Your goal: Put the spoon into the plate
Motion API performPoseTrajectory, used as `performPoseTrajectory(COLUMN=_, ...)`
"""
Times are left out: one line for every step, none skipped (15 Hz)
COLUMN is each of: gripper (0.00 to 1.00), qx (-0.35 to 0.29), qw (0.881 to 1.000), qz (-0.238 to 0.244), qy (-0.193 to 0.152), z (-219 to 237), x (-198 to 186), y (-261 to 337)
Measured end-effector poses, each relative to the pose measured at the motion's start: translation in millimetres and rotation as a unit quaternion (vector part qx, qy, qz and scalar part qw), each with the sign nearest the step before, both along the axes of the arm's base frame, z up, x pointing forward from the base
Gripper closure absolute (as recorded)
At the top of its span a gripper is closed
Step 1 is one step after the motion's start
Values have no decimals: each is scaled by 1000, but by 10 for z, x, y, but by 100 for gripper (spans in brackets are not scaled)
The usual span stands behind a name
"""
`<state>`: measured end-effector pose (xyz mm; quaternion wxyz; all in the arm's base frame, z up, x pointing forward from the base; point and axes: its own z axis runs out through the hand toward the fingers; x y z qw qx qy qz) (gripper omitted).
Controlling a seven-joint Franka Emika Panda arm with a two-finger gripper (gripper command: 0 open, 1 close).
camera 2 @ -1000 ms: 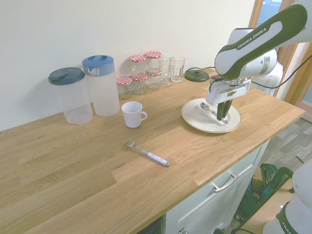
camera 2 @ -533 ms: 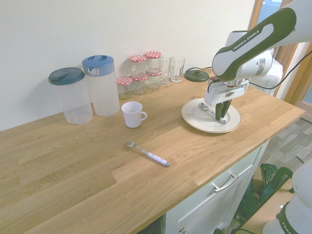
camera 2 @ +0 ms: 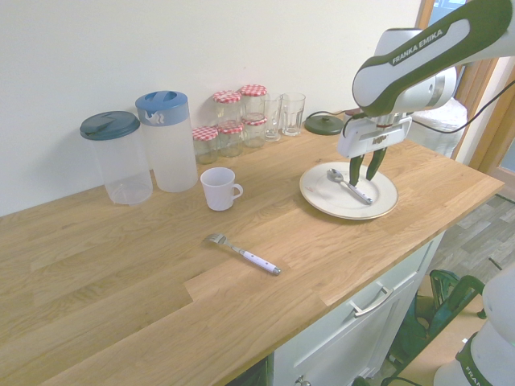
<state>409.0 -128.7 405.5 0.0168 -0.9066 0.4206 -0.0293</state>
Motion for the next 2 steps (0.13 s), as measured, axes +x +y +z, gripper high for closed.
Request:
performPoseTrajectory(gripper=0, qx=1, qw=1000, qz=8, qy=-2, z=117, x=-52, y=163)
performPoseTrajectory(gripper=0, qx=6, qw=1000, qz=13, qy=-4, z=200, x=-110, y=345)
